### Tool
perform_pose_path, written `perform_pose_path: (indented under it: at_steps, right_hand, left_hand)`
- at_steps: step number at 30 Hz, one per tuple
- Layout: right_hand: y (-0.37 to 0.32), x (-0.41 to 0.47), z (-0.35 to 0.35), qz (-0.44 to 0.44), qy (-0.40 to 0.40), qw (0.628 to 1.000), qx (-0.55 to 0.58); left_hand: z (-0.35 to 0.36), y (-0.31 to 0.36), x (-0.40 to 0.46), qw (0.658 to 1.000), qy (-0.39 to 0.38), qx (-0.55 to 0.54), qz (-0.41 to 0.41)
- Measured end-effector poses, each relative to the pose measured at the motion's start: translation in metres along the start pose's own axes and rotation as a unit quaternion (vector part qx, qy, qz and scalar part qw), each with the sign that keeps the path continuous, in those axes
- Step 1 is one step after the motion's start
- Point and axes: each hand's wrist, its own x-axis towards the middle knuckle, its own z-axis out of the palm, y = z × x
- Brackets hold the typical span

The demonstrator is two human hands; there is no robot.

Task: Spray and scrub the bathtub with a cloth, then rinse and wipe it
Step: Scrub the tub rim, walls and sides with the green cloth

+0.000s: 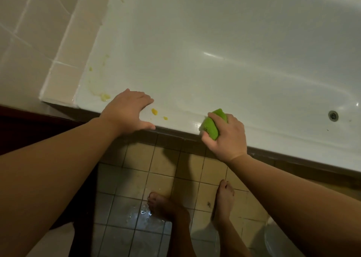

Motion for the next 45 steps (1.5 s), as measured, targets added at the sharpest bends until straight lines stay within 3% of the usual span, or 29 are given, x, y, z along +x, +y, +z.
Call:
perform_pose_path:
  at_steps: [7, 11, 17, 21, 28, 33, 38, 42, 45]
  right_hand:
    - [-0.104, 0.041, 0.033, -0.043, -0.049, 0.998, 0.017]
    - [-0.061, 0.029, 0.012, -0.071, -0.071, 0.995, 0.028]
    - [0.051, -0.014, -0.034, -0.001, -0.037, 0.999, -0.003]
    - [0.023, -0.006, -0.017, 0.039, -0.027, 0.999, -0.009]
    - [-0.099, 0.046, 0.029, -0.039, -0.056, 0.998, 0.015]
    - [-0.064, 0.038, 0.017, -0.086, -0.069, 0.994, 0.028]
    - [-0.009, 0.024, -0.003, -0.051, -0.072, 0.995, 0.039]
    - [-0.020, 0.049, -0.007, 0.082, -0.071, 0.979, 0.171]
    - [-0.037, 0.082, -0.005, 0.128, -0.127, 0.963, 0.203]
  left_hand:
    - [0.001, -0.005, -0.001, 0.999, 0.004, -0.046, 0.001]
    - [-0.001, -0.004, 0.000, 0.999, -0.010, -0.041, -0.002]
    - [0.000, 0.000, -0.001, 0.999, -0.006, -0.033, 0.011]
    - [0.010, 0.004, -0.007, 0.998, 0.044, -0.027, 0.046]
    - [0.014, 0.000, -0.003, 0.995, 0.082, -0.031, 0.054]
    - [0.008, 0.002, -0.005, 0.996, 0.063, -0.050, 0.024]
    - [0.008, 0.006, -0.010, 0.994, 0.061, -0.092, -0.001]
    - [0.011, 0.007, -0.012, 0.991, 0.063, -0.118, -0.024]
    - [0.013, 0.008, -0.013, 0.990, 0.058, -0.123, -0.030]
